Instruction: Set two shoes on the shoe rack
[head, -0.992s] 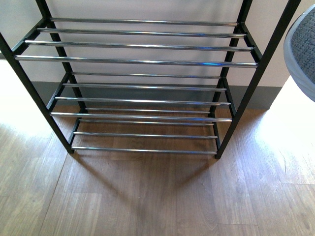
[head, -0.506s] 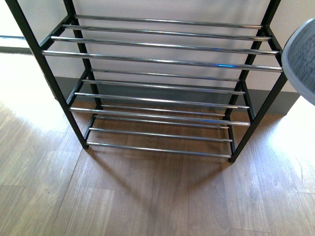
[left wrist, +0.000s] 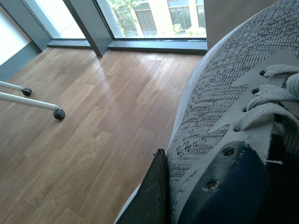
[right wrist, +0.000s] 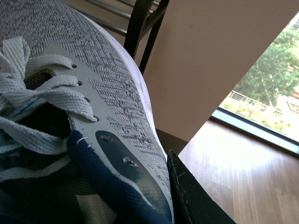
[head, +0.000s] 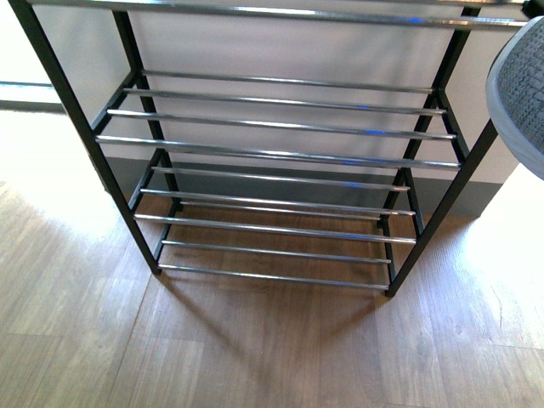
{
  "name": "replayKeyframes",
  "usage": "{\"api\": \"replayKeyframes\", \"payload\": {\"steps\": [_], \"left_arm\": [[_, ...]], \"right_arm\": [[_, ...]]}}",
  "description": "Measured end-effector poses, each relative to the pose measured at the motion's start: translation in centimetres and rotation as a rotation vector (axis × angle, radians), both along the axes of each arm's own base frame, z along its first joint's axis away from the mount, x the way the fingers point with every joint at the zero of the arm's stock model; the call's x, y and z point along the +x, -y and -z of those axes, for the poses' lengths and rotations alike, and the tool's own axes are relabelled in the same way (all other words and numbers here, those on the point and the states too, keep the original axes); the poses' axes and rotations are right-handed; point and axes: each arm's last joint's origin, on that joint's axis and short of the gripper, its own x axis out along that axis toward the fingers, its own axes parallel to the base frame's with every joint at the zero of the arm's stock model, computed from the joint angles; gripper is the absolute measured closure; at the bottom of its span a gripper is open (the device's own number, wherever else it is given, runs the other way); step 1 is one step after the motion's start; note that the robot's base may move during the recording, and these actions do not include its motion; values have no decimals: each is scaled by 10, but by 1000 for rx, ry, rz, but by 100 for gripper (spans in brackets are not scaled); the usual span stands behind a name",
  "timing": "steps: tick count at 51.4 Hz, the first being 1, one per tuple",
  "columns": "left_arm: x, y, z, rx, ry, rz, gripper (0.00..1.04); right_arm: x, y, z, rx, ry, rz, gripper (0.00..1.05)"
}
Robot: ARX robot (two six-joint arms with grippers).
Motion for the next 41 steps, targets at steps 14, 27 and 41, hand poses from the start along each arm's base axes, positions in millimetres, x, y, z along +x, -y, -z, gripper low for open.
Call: {"api": "replayKeyframes", "payload": {"steps": [14,27,41], "left_arm": [[0,0,0,0,0,-1,103],[0,0,0,0,0,0,103],[0,0,0,0,1,0,103]], "right_arm": [[0,0,0,0,0,-2,103],[0,0,0,1,0,-3,103],[0,0,0,1,0,-3,103]]}}
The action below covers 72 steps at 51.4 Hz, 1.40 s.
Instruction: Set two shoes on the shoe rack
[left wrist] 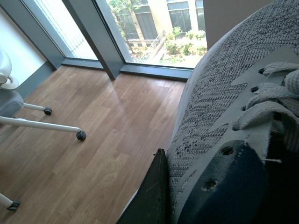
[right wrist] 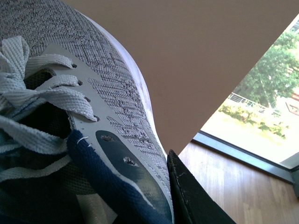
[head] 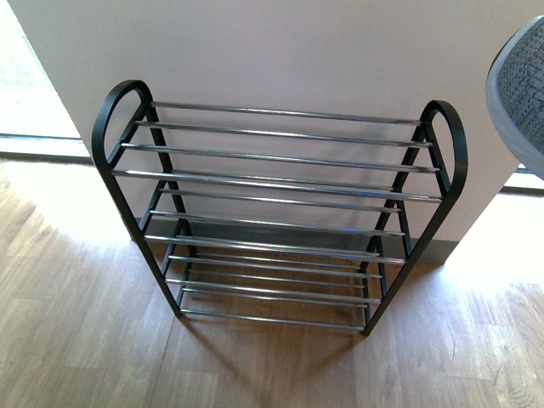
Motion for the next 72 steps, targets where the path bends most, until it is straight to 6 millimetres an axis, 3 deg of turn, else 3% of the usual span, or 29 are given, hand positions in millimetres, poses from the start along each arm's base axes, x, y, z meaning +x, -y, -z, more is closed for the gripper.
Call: {"api": "replayKeyframes", "payload": {"steps": [16,28,50,60,72], "left_arm": [[0,0,0,0,0,1,103],[0,0,0,0,0,1,103],[0,0,0,0,0,1,103],[0,0,0,0,0,1,103],[0,0,0,0,0,1,103]], "right_arm": [[0,0,0,0,0,0,103],[17,-1,-5,229,-24,-143,103],[106,-5,-39,320,-127,-10,103],[143,-40,-53,355,-158,-34,103],[178,-73,-46,460,-297,52,103]]}}
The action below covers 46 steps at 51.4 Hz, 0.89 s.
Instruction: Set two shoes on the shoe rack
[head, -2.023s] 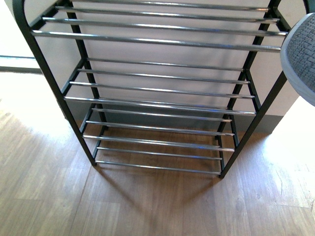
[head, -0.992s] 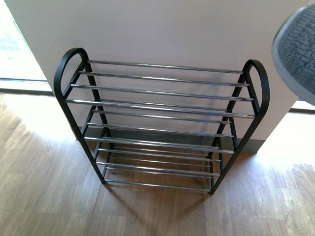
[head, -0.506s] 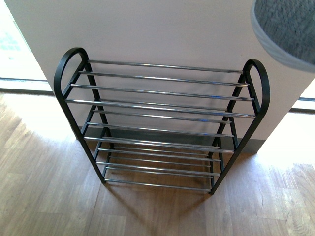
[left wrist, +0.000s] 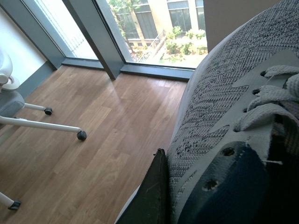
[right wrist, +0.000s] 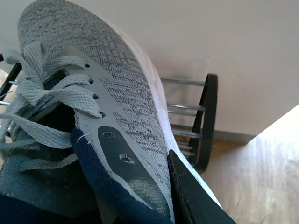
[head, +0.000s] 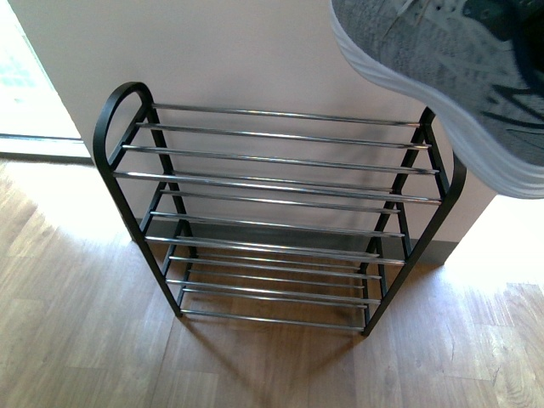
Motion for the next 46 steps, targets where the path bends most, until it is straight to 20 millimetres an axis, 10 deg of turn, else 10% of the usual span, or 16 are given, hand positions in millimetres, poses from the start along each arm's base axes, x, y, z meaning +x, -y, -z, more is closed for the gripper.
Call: {"api": "replayKeyframes", "payload": {"steps": [26,46], "left_arm": [[0,0,0,0,0,0,103],[0,0,0,0,0,0,103]], "right_arm": [[80,-45,42,134,-271,252,103],[139,-26,81,68,-341,448,103]]}}
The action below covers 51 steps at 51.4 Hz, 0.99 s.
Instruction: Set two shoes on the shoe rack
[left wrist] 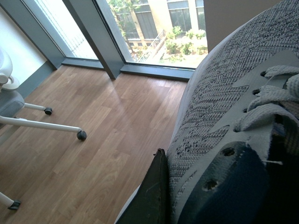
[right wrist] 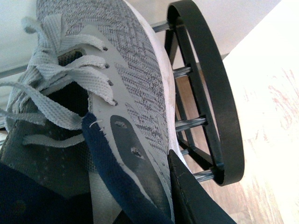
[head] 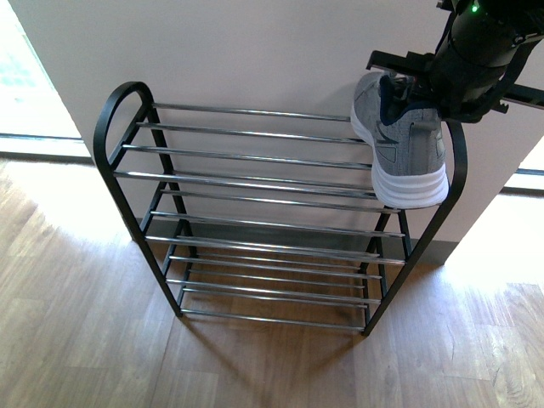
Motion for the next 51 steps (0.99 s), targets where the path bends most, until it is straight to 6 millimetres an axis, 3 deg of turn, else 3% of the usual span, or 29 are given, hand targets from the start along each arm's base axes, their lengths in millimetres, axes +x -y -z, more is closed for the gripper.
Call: {"api": "replayKeyframes", "payload": {"steps": [7,13,33,43,47,51], "left_arm": [[0,0,0,0,0,0,103],[0,0,0,0,0,0,103],[0,0,0,-1,0,1,103],[0,0,0,0,0,0,103],[0,0,0,0,0,0,103],[0,0,0,0,0,0,103]], "right_arm": [[4,18,16,-56,-42,85,103],[5,26,18,-60,-41,111,103],[3,27,22,-63,-4,116,103],[6,27,12,54,-75,-56,65],[2,27,-5,171,-157,-203,48],[-4,32,-32,147,-150,-300,32]]}}
